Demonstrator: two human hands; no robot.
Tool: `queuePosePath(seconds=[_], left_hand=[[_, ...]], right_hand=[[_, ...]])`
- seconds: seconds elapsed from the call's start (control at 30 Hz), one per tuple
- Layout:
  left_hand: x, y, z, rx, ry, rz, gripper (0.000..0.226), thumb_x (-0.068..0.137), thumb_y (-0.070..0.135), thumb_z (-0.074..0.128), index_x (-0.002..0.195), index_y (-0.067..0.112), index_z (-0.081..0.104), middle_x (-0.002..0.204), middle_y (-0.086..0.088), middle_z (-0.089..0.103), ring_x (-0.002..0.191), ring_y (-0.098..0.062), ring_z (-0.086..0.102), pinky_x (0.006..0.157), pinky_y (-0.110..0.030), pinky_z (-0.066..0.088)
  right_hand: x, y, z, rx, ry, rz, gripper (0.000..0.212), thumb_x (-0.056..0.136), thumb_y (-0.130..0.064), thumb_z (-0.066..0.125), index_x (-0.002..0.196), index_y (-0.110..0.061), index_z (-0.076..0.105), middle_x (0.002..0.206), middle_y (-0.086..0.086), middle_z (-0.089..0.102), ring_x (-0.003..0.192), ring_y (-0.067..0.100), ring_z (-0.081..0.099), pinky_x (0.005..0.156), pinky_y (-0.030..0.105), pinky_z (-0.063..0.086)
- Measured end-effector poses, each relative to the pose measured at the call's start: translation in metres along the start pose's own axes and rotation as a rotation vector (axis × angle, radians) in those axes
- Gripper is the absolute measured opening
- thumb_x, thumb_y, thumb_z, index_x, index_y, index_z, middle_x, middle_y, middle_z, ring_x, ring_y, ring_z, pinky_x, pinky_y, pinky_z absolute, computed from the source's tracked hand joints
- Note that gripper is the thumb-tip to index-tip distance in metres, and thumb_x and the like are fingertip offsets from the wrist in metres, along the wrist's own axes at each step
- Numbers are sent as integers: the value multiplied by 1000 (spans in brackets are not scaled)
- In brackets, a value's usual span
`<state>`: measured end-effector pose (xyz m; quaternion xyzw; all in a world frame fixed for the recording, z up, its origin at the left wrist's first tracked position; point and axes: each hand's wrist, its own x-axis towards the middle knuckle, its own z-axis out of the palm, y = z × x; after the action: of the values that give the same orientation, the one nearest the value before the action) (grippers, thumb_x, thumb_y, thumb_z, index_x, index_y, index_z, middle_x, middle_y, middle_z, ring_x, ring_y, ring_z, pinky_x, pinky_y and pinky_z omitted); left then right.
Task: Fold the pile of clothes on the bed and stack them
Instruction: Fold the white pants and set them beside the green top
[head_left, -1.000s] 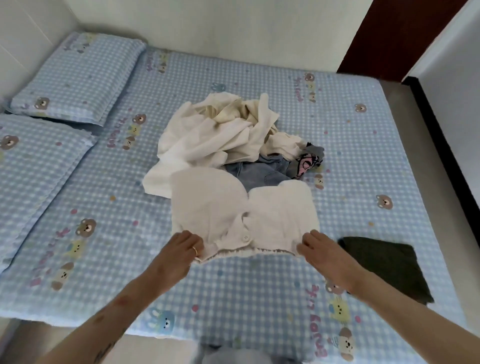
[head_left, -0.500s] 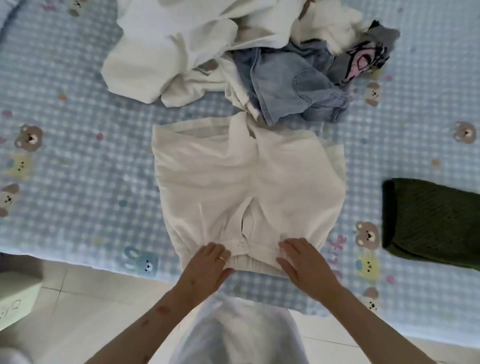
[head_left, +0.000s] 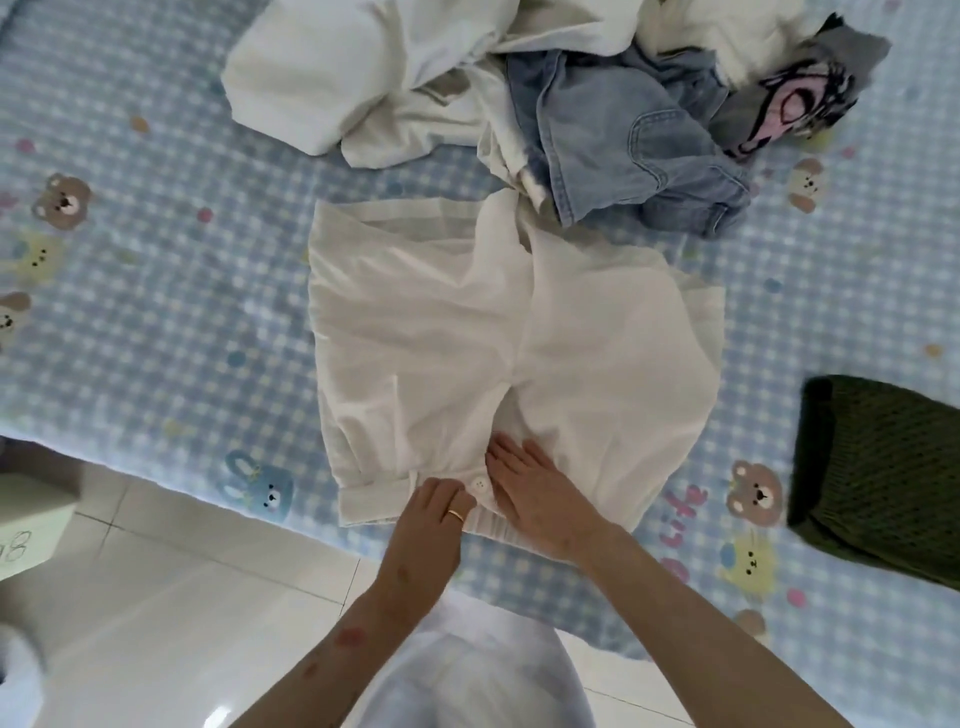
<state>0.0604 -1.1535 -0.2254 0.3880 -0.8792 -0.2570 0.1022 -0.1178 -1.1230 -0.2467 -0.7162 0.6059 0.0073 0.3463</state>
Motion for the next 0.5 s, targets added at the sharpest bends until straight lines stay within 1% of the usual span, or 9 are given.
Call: queuePosePath(seconds=[0.03, 0.1, 0.17, 0.2, 0.27, 0.3, 0.37, 0.43, 0.5], left_hand=[[-5, -1, -2, 4, -2, 23, 28, 62, -14, 50, 75, 2, 68, 76, -10, 64, 76, -22, 50, 67, -30, 44], [-10, -4, -6, 64, -54, 67, 33, 54, -15, 64, 78, 5, 71, 77, -7, 66, 73, -23, 57, 64, -29, 49], [-12, -7, -5, 80, -108, 49, 48, 45, -15, 78, 89, 5, 73, 86, -9, 69, 76, -27, 66, 69, -29, 55], [-12, -8, -2, 84, -93, 29, 51, 48, -13, 79, 96, 4, 73, 94, -11, 70, 83, -29, 67, 74, -32, 56], [-9, -9, 0, 106, -46, 23, 49, 62, -12, 66, 107, 6, 71, 105, -11, 69, 95, -29, 64, 80, -35, 56], [-6, -9, 0, 111, -44, 23, 48, 67, -9, 54, 108, 7, 71, 104, -11, 70, 94, -28, 63, 77, -35, 57], [1, -11, -3, 104, -75, 15, 48, 67, -7, 45, 105, 4, 71, 95, -10, 71, 82, -28, 66, 67, -33, 58], [4, -10, -6, 85, -100, 23, 46, 61, -14, 61, 104, -2, 71, 87, -12, 70, 74, -29, 66, 63, -33, 58], [1, -10, -7, 72, -78, 56, 45, 63, -15, 56, 104, -5, 69, 85, -13, 68, 79, -27, 61, 66, -33, 58]], right_hand=[[-1, 0, -3, 56, 17, -24, 49, 103, -28, 29, 149, -14, 24, 158, 0, 21, 147, 13, 12, 119, 27, 1], [-13, -2, -8, 124, 59, -19, 48, 101, -25, 36, 147, -11, 32, 155, 3, 30, 145, 14, 20, 120, 27, 10], [-33, -2, -5, 77, 107, 21, 52, 96, -30, 49, 143, -8, 40, 150, 8, 38, 142, 19, 29, 118, 34, 23], [-44, -3, -2, 20, 116, 39, 57, 91, -34, 57, 140, -7, 43, 148, 9, 42, 140, 22, 35, 115, 38, 29], [-61, -5, 5, -83, 79, 87, 69, 80, -37, 70, 138, -8, 48, 145, 9, 46, 135, 26, 42, 109, 45, 38], [-68, -6, 8, -104, 66, 112, 71, 76, -34, 74, 137, -8, 49, 144, 10, 46, 134, 27, 43, 106, 46, 40], [-73, -7, 12, -107, 92, 145, 69, 73, -20, 78, 136, -7, 51, 143, 12, 48, 131, 27, 46, 102, 45, 45], [-75, -7, 16, -135, 143, 149, 77, 59, 1, 82, 131, -4, 55, 137, 14, 53, 126, 27, 53, 95, 41, 51], [-77, -5, 15, -116, 194, 174, 87, 42, 17, 79, 125, -2, 60, 131, 15, 59, 118, 26, 59, 86, 34, 56]])
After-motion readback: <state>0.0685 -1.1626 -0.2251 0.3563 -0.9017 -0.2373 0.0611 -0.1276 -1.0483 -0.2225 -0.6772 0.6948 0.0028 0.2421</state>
